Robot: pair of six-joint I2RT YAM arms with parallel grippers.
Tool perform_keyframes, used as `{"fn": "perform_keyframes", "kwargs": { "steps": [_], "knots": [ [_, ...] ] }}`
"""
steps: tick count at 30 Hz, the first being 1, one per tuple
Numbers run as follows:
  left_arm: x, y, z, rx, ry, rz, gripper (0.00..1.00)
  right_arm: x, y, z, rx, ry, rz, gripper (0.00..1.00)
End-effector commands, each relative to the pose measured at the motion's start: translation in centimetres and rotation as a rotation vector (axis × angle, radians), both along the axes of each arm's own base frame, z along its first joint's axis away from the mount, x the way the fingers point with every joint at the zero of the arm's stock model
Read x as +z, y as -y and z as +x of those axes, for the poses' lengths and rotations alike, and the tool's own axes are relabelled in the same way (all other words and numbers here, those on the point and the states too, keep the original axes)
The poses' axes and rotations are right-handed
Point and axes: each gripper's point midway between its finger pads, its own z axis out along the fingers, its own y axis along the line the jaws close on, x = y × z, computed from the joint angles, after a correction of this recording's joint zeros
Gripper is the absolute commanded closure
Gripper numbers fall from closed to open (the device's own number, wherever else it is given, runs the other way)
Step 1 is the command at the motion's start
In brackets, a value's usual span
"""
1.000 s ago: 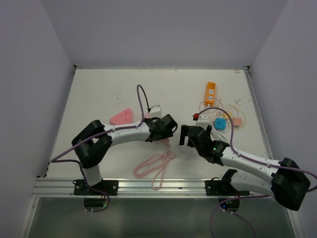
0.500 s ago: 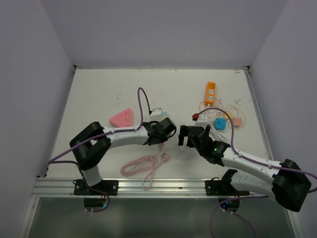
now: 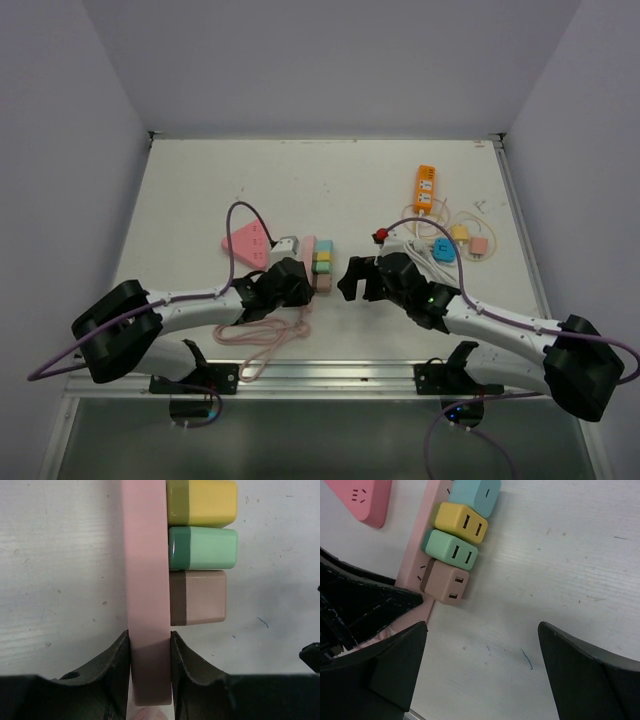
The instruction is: Pull the plug off the socket
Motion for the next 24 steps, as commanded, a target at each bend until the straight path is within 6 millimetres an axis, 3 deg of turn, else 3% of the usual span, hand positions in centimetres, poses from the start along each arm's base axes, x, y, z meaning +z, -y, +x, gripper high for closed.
{"fn": "perform_keyframes", "kwargs": {
  "steps": [1, 6, 11, 13, 24],
  "knots": [
    [3.3, 1.7, 1.1, -0.054, 0.112, -0.223, 1.00, 3.3, -3.4, 0.7, 0.052, 0.017, 0.163, 0.04],
    [2.8, 0.4, 1.1, -0.037, 0.109, -0.240, 1.00, 2.5, -5.2, 0.7, 0.045, -0.058, 0.232, 0.06],
    [2.8, 0.5, 1.0, -0.049, 0.113, -0.276, 1.00, 1.7, -7.4, 1.1, 0.056, -0.111, 0.306, 0.10],
    [2.6, 0.5, 0.9, -0.051, 0.112, -0.279, 1.00, 0.5, -7.8, 1.3, 0.040, -0.144, 0.302, 0.14],
    [2.2, -0.2, 0.4, -0.047, 0.112, -0.322, 1.00, -0.7, -9.9, 2.2, 0.059, -0.174, 0.355, 0.32]
  ]
}}
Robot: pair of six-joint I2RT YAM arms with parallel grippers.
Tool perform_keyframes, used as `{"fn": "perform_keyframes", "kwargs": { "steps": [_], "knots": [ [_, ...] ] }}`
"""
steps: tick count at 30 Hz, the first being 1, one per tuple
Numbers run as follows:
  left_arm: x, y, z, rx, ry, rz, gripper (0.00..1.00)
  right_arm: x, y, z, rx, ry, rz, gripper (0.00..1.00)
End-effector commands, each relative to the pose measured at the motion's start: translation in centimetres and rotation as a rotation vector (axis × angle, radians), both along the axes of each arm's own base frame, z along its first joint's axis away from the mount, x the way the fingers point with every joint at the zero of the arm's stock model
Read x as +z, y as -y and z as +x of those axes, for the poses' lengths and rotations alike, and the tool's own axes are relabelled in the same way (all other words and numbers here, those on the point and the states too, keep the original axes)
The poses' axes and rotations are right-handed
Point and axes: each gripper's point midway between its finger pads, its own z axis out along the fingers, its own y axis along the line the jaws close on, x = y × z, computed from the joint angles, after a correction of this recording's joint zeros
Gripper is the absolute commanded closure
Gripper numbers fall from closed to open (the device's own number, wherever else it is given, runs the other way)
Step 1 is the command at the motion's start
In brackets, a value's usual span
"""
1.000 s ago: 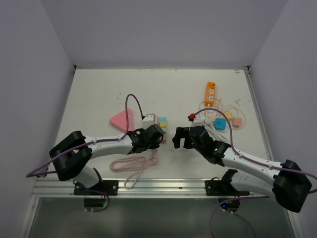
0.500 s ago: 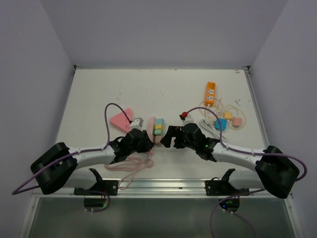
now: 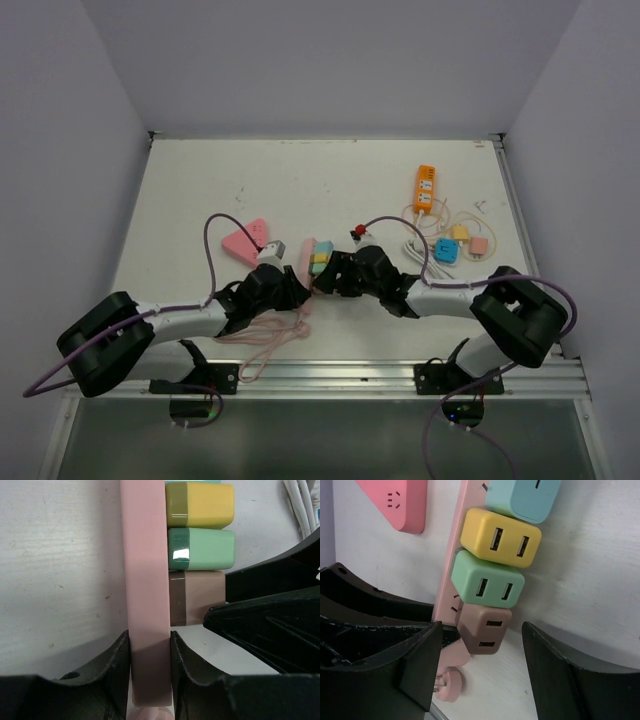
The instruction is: Pull the plug off the socket
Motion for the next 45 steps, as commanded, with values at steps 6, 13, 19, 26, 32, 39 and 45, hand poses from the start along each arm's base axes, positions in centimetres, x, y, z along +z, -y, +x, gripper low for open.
{"fn": "perform_keyframes", "kwargs": {
  "steps": [6, 13, 19, 26, 32, 39, 45],
  "knots": [
    [2.3, 0.9, 1.2, -0.002, 0.081, -0.083, 1.00, 1.5, -2.8, 1.2, 0.028, 0.006, 0.111, 0.49],
    [2.2, 0.6, 1.5, -0.012, 0.077, -0.035, 0.87, 1.8, -2.6, 1.5, 0.040, 0.043, 0.074, 0.91],
    [2.6, 0.8, 1.5, -0.049, 0.097, -0.010, 0.51, 2.6, -2.7, 1.8, 0.069, 0.077, 0.047, 1.00],
    [2.4, 1.6, 1.3, -0.102, 0.081, -0.001, 0.37, 3.3, -2.7, 2.0, 0.095, 0.097, 0.008, 1.00],
    [0.9, 2.2, 1.1, -0.115, 0.015, 0.024, 0.44, 3.6, -2.9, 2.0, 0.100, 0.103, 0.009, 1.00],
    [0.0, 1.7, 1.0, -0.078, -0.025, 0.044, 0.77, 4.0, -2.7, 2.1, 0.097, 0.111, 0.007, 1.00],
    [-1.1, 0.5, 1.0, -0.008, -0.071, 0.078, 1.00, 4.5, -2.2, 2.0, 0.080, 0.129, 0.027, 1.00]
  ]
}}
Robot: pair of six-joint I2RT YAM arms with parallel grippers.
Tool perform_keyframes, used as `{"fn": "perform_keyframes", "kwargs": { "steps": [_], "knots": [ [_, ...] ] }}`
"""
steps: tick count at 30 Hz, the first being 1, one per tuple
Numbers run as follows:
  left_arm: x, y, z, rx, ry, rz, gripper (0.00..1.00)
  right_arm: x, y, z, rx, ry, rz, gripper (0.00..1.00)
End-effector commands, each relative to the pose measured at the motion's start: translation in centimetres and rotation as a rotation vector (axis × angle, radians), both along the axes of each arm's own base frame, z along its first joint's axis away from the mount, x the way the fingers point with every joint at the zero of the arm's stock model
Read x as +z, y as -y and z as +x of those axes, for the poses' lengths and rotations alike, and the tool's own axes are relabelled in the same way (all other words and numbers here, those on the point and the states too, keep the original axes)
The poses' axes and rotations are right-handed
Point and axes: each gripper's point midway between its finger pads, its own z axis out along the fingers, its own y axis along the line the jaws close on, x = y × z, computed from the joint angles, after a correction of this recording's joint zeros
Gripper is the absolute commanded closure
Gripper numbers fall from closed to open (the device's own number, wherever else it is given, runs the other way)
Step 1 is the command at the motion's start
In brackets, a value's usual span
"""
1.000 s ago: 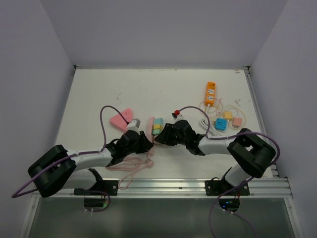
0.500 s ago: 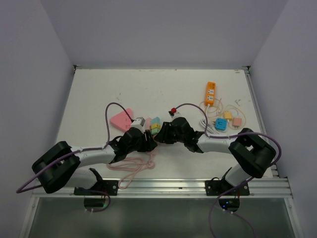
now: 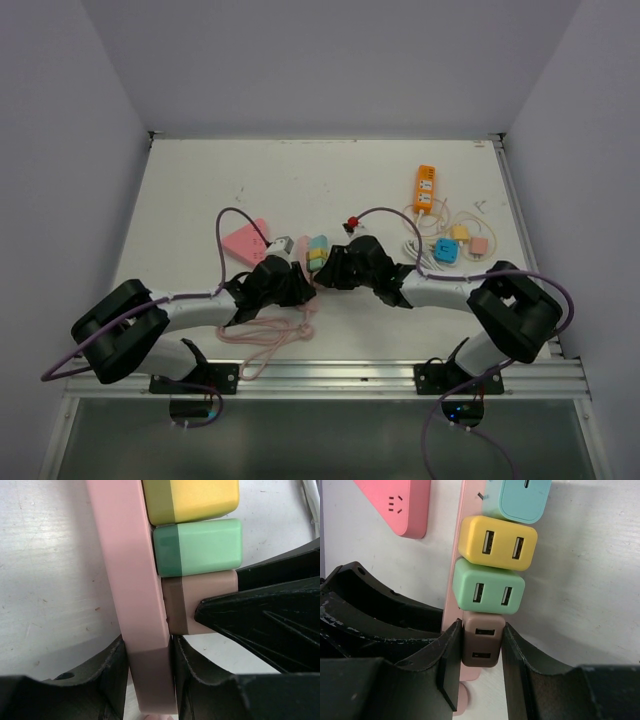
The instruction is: Pull the plug off the socket
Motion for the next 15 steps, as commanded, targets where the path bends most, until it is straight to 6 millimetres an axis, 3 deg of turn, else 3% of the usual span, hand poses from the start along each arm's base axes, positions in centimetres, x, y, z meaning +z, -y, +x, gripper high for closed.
{"fn": "perform_keyframes", "kwargs": {
  "steps": [1, 15],
  "knots": [
    [-0.5, -0.6, 0.5, 0.049, -0.018, 0.043, 1.00, 3.6, -0.8, 0.5, 0.019, 0.104, 0.084, 1.00],
    [-3.3, -3.9, -0.1, 0.229, -0.148, 0.135, 1.00, 4.9, 2.2, 1.2, -0.089, 0.141, 0.236, 1.00]
  ]
}}
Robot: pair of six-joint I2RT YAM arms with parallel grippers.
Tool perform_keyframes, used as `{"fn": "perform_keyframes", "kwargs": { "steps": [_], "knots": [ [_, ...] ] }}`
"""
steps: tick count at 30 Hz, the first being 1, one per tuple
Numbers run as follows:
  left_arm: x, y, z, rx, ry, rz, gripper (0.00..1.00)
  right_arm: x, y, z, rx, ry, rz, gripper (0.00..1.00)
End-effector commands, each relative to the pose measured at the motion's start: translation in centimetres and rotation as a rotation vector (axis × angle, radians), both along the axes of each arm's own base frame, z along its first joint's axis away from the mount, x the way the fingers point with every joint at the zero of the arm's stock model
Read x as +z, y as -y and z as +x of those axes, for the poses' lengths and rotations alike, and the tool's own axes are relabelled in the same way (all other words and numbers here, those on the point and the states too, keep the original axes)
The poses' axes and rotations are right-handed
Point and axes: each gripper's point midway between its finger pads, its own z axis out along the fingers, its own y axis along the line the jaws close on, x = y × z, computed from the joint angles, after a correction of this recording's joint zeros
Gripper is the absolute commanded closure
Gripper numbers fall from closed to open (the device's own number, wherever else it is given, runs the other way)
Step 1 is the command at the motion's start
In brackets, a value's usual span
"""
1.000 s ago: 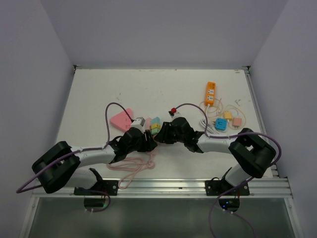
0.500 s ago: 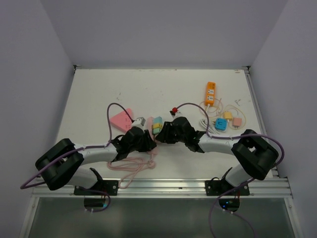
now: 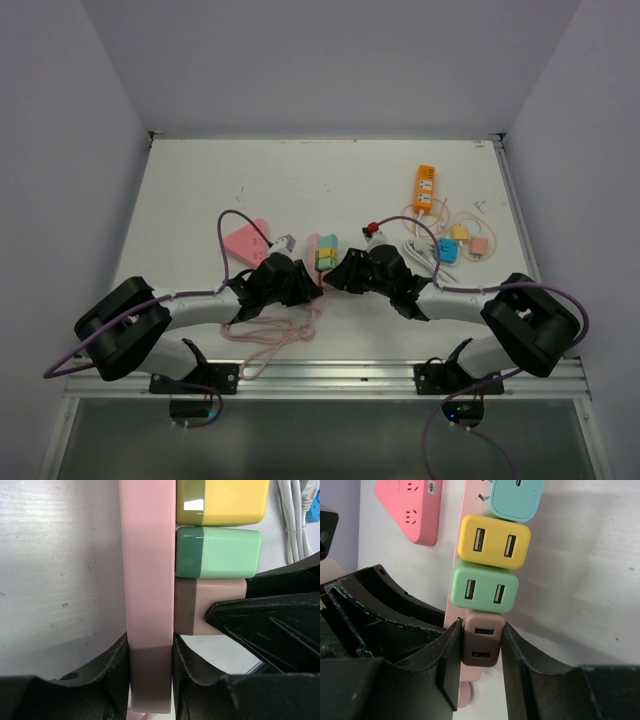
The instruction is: Pull the plug off the socket
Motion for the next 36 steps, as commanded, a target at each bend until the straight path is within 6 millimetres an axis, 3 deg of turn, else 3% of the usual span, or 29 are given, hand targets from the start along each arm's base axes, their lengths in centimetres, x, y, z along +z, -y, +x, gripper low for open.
{"fn": "perform_keyframes", "kwargs": {
  "steps": [1, 9, 20, 25, 31, 36],
  "knots": [
    [-4.0, -5.5, 0.0, 0.168, -0.081, 0.227, 1.00, 3.9, 0.1, 1.3, -0.032, 0.113, 0.123, 1.00],
    [-4.3, -6.1, 0.1, 0.225, -0.096, 0.230, 1.00, 3.4, -0.1, 0.9, -0.028, 0.098, 0.188, 1.00],
    [-5.9, -7.3, -0.7, 0.244, -0.155, 0.301, 1.00, 2.1, 3.2, 1.8, -0.096, 0.043, 0.115, 1.00],
    [-5.9, -7.2, -0.7, 0.241, -0.155, 0.302, 1.00, 3.6, 4.1, 2.3, -0.101, 0.097, 0.081, 1.00],
    [-5.7, -6.7, -0.6, 0.217, -0.143, 0.280, 1.00, 3.3, 9.6, 4.7, -0.273, 0.123, -0.068, 1.00],
    [-5.1, -6.0, -0.1, 0.194, -0.109, 0.246, 1.00, 2.0, 13.6, 6.2, -0.379, 0.084, -0.140, 1.00]
  ]
}}
